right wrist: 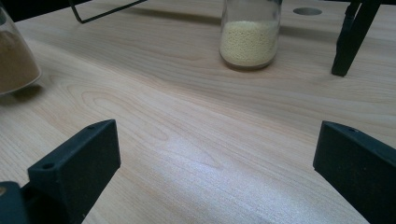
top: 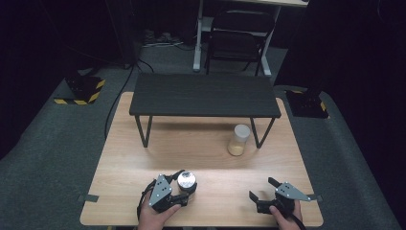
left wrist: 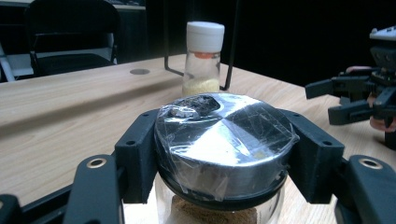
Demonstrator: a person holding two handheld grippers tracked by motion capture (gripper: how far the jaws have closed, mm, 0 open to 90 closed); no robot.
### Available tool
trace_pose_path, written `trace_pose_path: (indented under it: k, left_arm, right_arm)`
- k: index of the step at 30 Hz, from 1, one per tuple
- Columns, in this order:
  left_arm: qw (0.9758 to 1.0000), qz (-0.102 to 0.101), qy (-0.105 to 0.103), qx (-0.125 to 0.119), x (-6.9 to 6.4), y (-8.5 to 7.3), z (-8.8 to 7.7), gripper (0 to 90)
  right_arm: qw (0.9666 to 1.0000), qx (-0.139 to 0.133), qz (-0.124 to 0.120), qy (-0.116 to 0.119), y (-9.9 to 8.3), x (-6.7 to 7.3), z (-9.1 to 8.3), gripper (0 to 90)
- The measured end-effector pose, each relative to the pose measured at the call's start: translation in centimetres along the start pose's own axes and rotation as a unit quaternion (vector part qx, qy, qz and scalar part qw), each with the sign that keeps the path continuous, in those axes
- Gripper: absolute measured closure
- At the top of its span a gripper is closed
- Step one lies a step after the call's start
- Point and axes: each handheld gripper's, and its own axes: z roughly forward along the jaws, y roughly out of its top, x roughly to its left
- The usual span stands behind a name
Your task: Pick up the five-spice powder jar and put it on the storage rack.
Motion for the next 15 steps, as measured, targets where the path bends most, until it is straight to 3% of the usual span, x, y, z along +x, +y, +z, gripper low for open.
trace_pose_path:
  k: [10,15]
  left_arm:
    - [0.9999,0.006,0.011,-0.011,-0.3,1.9,-0.1,34.9]
    - [0.9997,0.01,0.019,-0.012,-0.4,3.0,-0.1,34.9]
  right_arm:
    - [0.9996,0.022,-0.015,-0.003,0.7,0.3,0.2,0.3]
    - [0.9998,0.019,-0.011,-0.001,0.6,0.1,0.1,0.3]
